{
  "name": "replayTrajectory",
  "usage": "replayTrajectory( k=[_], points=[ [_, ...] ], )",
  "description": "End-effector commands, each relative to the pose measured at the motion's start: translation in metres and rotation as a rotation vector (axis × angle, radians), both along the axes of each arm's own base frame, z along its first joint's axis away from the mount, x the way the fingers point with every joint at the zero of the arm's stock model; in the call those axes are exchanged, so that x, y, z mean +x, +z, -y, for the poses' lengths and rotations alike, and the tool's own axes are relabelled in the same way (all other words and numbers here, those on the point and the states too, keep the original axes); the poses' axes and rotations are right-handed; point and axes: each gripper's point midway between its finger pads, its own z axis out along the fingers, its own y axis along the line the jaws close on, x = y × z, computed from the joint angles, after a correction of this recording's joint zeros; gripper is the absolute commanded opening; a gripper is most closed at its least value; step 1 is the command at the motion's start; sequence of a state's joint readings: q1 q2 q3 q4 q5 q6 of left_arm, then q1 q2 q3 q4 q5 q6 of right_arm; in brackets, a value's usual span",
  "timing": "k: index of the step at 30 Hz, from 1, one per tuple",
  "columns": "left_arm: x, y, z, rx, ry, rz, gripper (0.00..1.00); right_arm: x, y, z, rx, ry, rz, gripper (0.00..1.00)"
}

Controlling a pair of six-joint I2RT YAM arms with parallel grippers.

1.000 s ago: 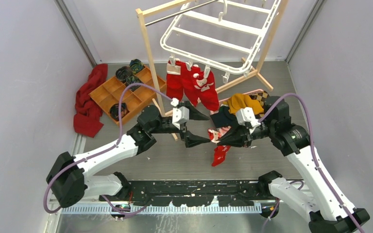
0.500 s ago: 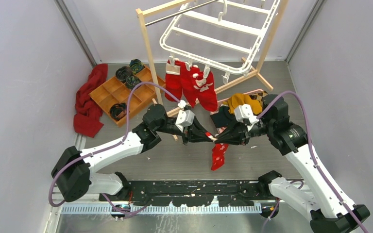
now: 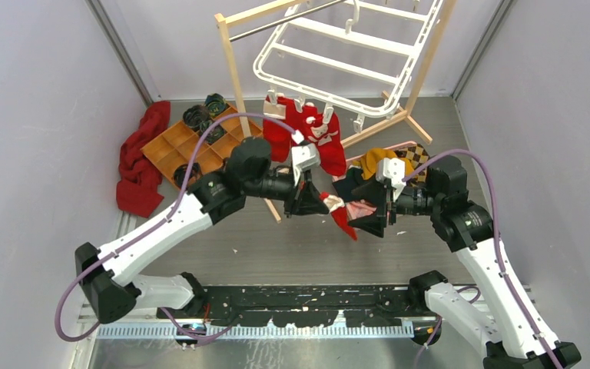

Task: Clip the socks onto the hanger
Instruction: Pick up the sock from the bin.

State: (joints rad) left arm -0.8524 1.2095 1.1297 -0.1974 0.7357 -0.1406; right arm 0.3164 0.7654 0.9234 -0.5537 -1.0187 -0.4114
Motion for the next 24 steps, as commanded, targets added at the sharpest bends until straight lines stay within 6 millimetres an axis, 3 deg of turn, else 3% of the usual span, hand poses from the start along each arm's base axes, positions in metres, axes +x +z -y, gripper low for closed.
replayTrajectory(
  k=[1, 7, 10, 16, 21, 24],
  points=[
    [-0.005, -0.038, -0.024, 0.346, 0.103, -0.285, 0.0, 0.001, 0.01, 0.001, -0.012, 0.014, 0.042, 0.86],
    [-0.016, -0.037, -0.018, 0.491, 0.052, -0.254, 0.0, 0.001, 0.019, -0.015, -0.007, 0.122, 0.085, 0.88],
    [-0.02, -0.032, -0.013, 0.521, 0.021, -0.216, 0.0, 0.0, 0.024, -0.022, 0.008, 0.18, 0.1, 0.83],
    [-0.022, -0.022, -0.005, 0.502, -0.019, -0.165, 0.0, -0.015, 0.018, -0.035, 0.02, 0.267, 0.074, 0.6],
    [-0.021, -0.013, 0.001, 0.463, -0.031, -0.152, 0.0, -0.018, 0.022, -0.042, 0.072, 0.263, 0.029, 0.5],
    [-0.02, -0.008, 0.004, 0.44, -0.031, -0.143, 0.0, -0.015, 0.03, -0.047, 0.109, 0.247, 0.022, 0.31]
  ],
)
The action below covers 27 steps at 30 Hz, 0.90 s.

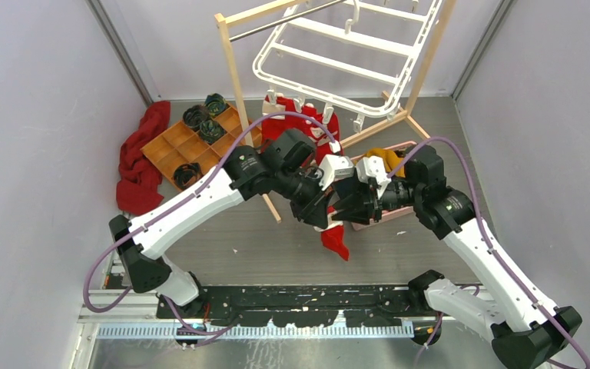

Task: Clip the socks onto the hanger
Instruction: Pick up the sock from the bin.

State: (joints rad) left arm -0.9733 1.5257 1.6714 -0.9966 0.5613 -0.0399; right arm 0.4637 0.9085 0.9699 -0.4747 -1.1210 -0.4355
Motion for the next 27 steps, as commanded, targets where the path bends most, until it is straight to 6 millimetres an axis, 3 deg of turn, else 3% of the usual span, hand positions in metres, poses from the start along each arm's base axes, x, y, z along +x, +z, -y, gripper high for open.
replayTrajectory(
  k=[1, 6, 9, 12, 17, 19, 20, 24, 27],
  points=[
    [0.001, 0.024, 0.006, -0.076, -0.023, 0.039, 0.0, 0.001, 0.024, -0.008, 0.084, 0.0, 0.013, 0.24],
    [0.005, 0.035, 0.01, -0.142, -0.01, 0.087, 0.0, -0.005, 0.026, -0.006, 0.094, -0.001, 0.001, 0.02],
    [0.008, 0.041, 0.011, -0.202, 0.01, 0.13, 0.02, -0.005, 0.035, -0.003, 0.136, -0.029, -0.007, 0.01],
    [0.012, 0.053, 0.009, -0.291, 0.039, 0.198, 0.23, 0.005, 0.052, 0.004, 0.214, -0.104, -0.011, 0.01],
    [0.022, 0.075, -0.001, -0.532, 0.121, 0.415, 0.74, 0.018, 0.074, 0.023, 0.311, -0.219, -0.016, 0.01],
    [0.028, 0.087, -0.009, -0.655, 0.17, 0.521, 0.87, 0.021, 0.079, 0.03, 0.335, -0.257, -0.004, 0.01],
    [0.032, 0.101, -0.013, -0.746, 0.202, 0.591, 0.9, 0.022, 0.081, 0.034, 0.347, -0.274, 0.002, 0.01],
    [0.05, 0.108, -0.027, -0.842, 0.308, 0.672, 0.93, 0.025, 0.095, 0.044, 0.398, -0.326, 0.034, 0.01],
    [0.062, 0.111, -0.021, -0.872, 0.335, 0.667, 0.9, 0.026, 0.098, 0.048, 0.407, -0.343, 0.05, 0.01]
  ],
)
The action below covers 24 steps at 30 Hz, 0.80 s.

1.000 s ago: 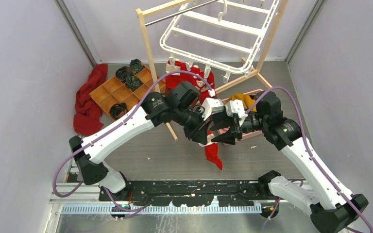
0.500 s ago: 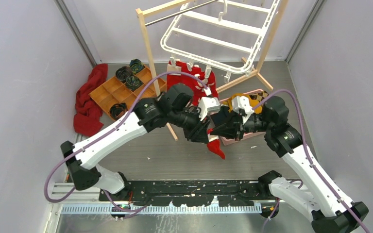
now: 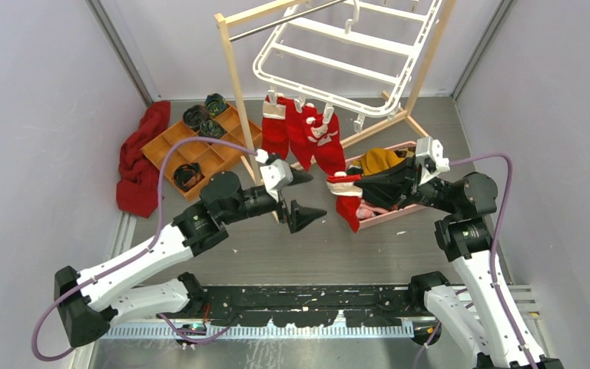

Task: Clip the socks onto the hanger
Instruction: Pick up the sock from the bin.

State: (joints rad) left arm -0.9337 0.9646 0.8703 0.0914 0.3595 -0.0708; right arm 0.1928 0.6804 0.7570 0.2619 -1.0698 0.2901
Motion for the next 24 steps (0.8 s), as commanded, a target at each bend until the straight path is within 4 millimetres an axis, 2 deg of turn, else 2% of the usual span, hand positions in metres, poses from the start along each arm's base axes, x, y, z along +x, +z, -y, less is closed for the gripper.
replayTrajectory(
  k=[1, 5, 8, 11, 14, 17, 21, 24],
  points=[
    [0.029, 0.064, 0.006, -0.248, 0.083, 0.133, 0.89, -0.003, 0.025, 0.006, 0.056, -0.03, 0.072, 0.01],
    [0.047, 0.063, 0.017, -0.303, 0.066, 0.102, 0.83, -0.005, 0.028, 0.008, 0.058, -0.037, 0.089, 0.01],
    [0.053, 0.07, 0.02, -0.369, 0.047, 0.088, 0.78, -0.004, 0.029, 0.01, 0.06, -0.051, 0.096, 0.01],
    [0.051, 0.072, 0.027, -0.398, -0.004, 0.073, 0.69, -0.003, 0.03, 0.012, 0.066, -0.067, 0.099, 0.01],
    [0.044, 0.077, 0.033, -0.435, -0.072, 0.062, 0.65, -0.001, 0.031, 0.013, 0.068, -0.078, 0.099, 0.01],
    [0.038, 0.077, 0.037, -0.456, -0.13, 0.057, 0.66, 0.0, 0.033, 0.014, 0.074, -0.084, 0.104, 0.01],
    [0.029, 0.076, 0.034, -0.475, -0.194, 0.055, 0.74, 0.0, 0.035, 0.014, 0.077, -0.086, 0.106, 0.01],
    [0.026, 0.074, 0.033, -0.482, -0.226, 0.041, 0.75, 0.0, 0.036, 0.014, 0.081, -0.086, 0.109, 0.01]
  ],
)
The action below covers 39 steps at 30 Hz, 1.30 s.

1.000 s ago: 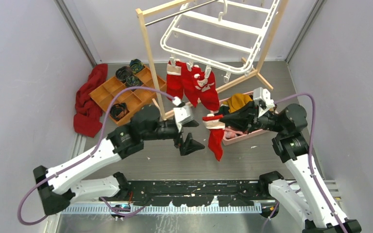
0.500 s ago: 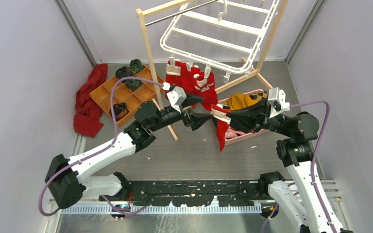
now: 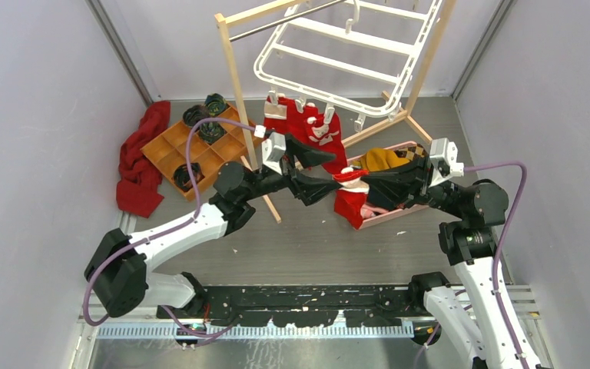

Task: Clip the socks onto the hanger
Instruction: Pick up the sock from the bin.

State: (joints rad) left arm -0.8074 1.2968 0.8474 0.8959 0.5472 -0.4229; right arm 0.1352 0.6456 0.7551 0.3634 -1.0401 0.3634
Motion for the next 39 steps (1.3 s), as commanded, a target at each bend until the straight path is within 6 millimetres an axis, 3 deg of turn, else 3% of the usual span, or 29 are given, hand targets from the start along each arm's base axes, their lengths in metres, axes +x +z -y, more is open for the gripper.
replayTrajectory(
  k=[1, 7, 10, 12, 16, 17, 23, 26, 29, 32, 34, 39],
  points=[
    [-0.018, 0.025, -0.007, -0.091, -0.089, 0.066, 0.73, -0.001, 0.014, 0.002, 0.027, -0.014, 0.044, 0.01],
    [-0.015, 0.028, 0.001, -0.109, -0.13, 0.045, 0.67, 0.002, 0.013, 0.002, 0.031, -0.016, 0.036, 0.01],
    [-0.017, 0.028, 0.006, -0.113, -0.169, 0.035, 0.57, 0.003, 0.012, 0.002, 0.031, -0.019, 0.031, 0.01],
    [-0.017, 0.028, 0.009, -0.114, -0.189, 0.029, 0.44, 0.003, 0.011, 0.002, 0.028, -0.019, 0.028, 0.01],
    [-0.018, 0.029, 0.01, -0.116, -0.2, 0.033, 0.03, 0.005, 0.005, 0.003, 0.012, -0.028, 0.016, 0.01],
    [-0.018, 0.029, 0.009, -0.116, -0.196, 0.039, 0.01, 0.005, 0.003, 0.003, 0.008, -0.031, 0.011, 0.01],
    [-0.019, 0.024, 0.006, -0.065, -0.164, 0.067, 0.0, 0.011, -0.005, 0.006, -0.008, -0.067, -0.001, 0.01],
    [-0.023, 0.02, 0.001, -0.062, -0.163, 0.077, 0.21, 0.01, -0.003, 0.006, -0.007, -0.068, 0.005, 0.01],
    [-0.03, 0.018, -0.003, -0.067, -0.194, 0.082, 0.33, 0.01, -0.003, 0.006, -0.009, -0.069, 0.006, 0.02],
    [-0.035, 0.018, -0.002, -0.074, -0.235, 0.067, 0.55, 0.011, -0.003, 0.006, -0.007, -0.068, 0.002, 0.02],
    [-0.036, 0.018, 0.0, -0.083, -0.261, 0.057, 0.6, 0.01, -0.002, 0.005, -0.002, -0.063, 0.005, 0.02],
    [-0.032, 0.012, 0.007, -0.092, -0.287, 0.029, 0.61, 0.009, 0.003, 0.005, 0.007, -0.056, 0.009, 0.02]
  ],
)
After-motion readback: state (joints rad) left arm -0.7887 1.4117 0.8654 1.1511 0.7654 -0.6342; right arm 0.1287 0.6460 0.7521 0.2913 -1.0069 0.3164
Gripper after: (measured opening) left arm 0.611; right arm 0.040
